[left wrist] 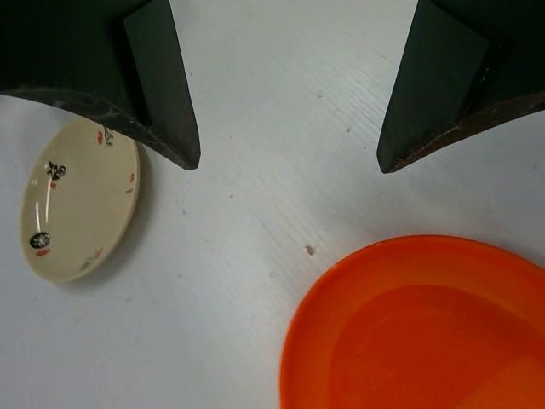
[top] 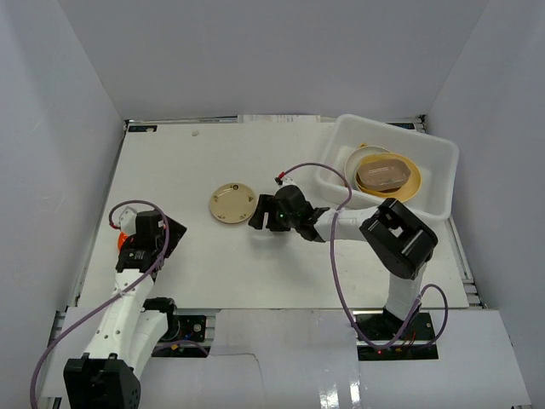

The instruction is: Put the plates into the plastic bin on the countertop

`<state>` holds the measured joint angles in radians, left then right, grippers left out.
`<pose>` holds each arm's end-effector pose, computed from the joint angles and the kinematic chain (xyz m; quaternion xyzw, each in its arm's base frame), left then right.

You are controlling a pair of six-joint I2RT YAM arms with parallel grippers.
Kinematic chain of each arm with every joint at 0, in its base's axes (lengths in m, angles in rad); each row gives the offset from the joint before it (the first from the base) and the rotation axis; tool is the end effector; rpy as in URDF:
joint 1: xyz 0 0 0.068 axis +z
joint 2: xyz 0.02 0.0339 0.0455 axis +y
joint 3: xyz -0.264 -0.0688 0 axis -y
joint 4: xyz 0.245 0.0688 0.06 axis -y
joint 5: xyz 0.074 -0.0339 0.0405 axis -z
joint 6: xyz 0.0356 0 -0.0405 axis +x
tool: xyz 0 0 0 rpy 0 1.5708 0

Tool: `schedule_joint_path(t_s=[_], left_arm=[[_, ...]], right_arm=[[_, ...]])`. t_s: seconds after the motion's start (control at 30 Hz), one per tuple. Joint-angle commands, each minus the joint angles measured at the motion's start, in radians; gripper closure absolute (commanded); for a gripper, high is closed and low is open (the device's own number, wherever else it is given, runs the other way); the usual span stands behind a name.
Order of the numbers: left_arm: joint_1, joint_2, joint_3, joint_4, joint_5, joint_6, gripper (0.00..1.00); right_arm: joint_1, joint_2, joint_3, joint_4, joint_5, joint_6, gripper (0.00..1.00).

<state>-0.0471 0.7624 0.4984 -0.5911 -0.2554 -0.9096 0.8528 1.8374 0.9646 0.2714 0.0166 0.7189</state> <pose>0.1527 0.0018 0.2080 -0.4289 0.8253 -0.0540 0.3633 0.2526 0.2883 0.1570 -0.0553 0.8831 0.3244 0.3345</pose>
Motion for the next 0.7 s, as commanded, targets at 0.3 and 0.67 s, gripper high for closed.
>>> schedule_joint_path(t_s=[0.3, 0.67], left_arm=[[0.156, -0.175, -0.208, -0.044, -0.082, -0.285, 0.02], [0.346, -0.046, -0.352, 0.224, -0.013, -0.38, 0.14]], right_arm=[[-0.015, 0.209, 0.008, 0.33, 0.075, 0.43, 0.33], [-0.046, 0.339, 0.112, 0.345, 0.074, 0.519, 0.5]])
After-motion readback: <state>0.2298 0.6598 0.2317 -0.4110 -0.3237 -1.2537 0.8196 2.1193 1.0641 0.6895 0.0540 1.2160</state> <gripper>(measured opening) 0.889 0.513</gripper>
